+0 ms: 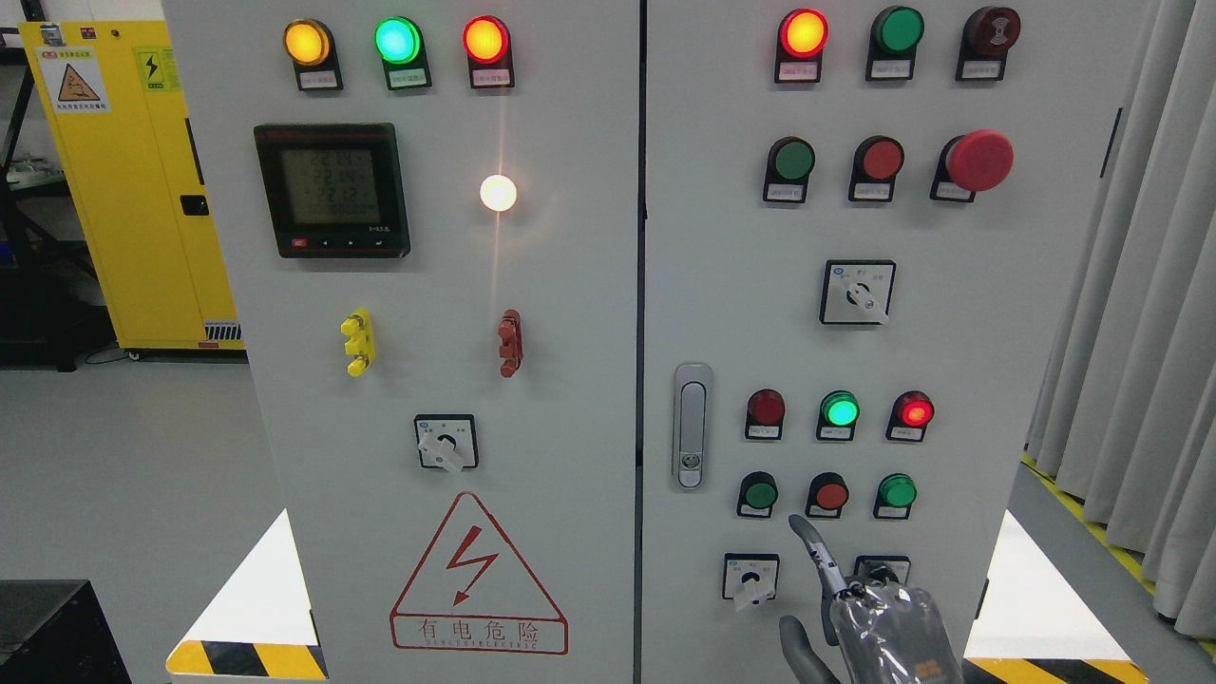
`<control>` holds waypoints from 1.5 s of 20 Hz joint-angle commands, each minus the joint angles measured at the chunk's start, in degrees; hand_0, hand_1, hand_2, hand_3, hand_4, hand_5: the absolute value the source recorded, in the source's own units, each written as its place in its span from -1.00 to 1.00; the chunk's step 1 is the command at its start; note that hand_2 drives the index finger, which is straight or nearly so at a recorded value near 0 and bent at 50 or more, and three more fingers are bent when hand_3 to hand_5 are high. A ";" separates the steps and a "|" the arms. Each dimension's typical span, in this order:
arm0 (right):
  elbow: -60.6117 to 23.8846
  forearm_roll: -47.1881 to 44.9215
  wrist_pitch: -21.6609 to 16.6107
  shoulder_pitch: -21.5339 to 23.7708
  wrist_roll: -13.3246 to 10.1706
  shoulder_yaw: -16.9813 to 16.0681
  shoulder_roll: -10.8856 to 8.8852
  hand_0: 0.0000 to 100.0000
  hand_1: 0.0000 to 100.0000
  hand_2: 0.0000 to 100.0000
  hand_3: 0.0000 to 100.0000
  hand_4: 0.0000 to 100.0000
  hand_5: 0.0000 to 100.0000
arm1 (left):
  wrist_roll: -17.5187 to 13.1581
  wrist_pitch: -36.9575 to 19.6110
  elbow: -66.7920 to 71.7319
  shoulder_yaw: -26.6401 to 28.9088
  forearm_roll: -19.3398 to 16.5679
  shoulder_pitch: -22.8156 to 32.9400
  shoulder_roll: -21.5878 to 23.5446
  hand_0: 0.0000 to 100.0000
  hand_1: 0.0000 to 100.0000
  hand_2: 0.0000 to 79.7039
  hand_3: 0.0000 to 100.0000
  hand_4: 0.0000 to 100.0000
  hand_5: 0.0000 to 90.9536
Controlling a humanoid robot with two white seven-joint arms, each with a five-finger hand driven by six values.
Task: Press green start button
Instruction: 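Raise the right hand toward the lower green push button, then press the green push button with the right hand's index finger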
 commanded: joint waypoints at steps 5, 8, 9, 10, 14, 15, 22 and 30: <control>1.61 1.42 0.00 -1.74 0.25 1.29 1.93 0.20 0.74 -1.00 0.88 0.99 1.00 | -0.04 0.05 -0.01 0.01 -0.09 0.00 -0.01 -0.76 0.11 -1.00 -1.00 -1.00 -1.00; 1.79 1.42 0.09 -2.09 0.43 1.29 1.93 0.23 0.75 -1.00 0.88 1.00 1.00 | -0.04 0.05 -0.01 0.01 0.00 0.00 0.08 -0.76 0.11 -1.00 -1.00 -1.00 -1.00; 1.96 1.42 0.09 -2.18 0.43 1.29 1.93 0.24 0.75 -1.00 0.88 1.00 1.00 | -0.04 0.05 -0.01 0.01 0.00 0.00 -0.01 -0.76 0.11 -1.00 -1.00 -1.00 -1.00; 2.05 1.42 0.09 -2.36 0.43 1.29 1.93 0.24 0.75 -1.00 0.88 1.00 1.00 | -0.04 0.05 -0.01 0.01 -0.09 0.00 -0.01 -0.76 0.11 -1.00 -1.00 -1.00 -1.00; 1.96 1.33 0.88 -2.80 0.87 1.99 1.93 0.26 0.76 -1.00 0.88 1.00 1.00 | 0.05 0.05 -0.01 0.01 0.00 0.00 0.07 -0.76 0.11 -1.00 -1.00 -1.00 -1.00; 1.96 1.33 0.88 -2.80 0.87 2.08 1.93 0.27 0.76 -1.00 0.88 1.00 1.00 | -0.04 0.05 -0.01 0.01 0.00 0.00 -0.01 -0.76 0.11 -1.00 -1.00 -1.00 -1.00; 2.14 1.42 0.97 -3.15 1.22 2.52 1.93 0.31 0.77 -1.00 0.88 1.00 1.00 | 0.05 0.05 -0.01 0.01 0.00 0.00 0.07 -0.76 0.11 -1.00 -1.00 -1.00 -1.00; 3.54 0.98 1.14 -4.20 1.31 2.44 1.93 0.37 0.78 -1.00 0.88 1.00 1.00 | -0.04 0.05 -0.01 0.01 0.00 0.00 0.07 -0.76 0.11 -1.00 -1.00 -1.00 -1.00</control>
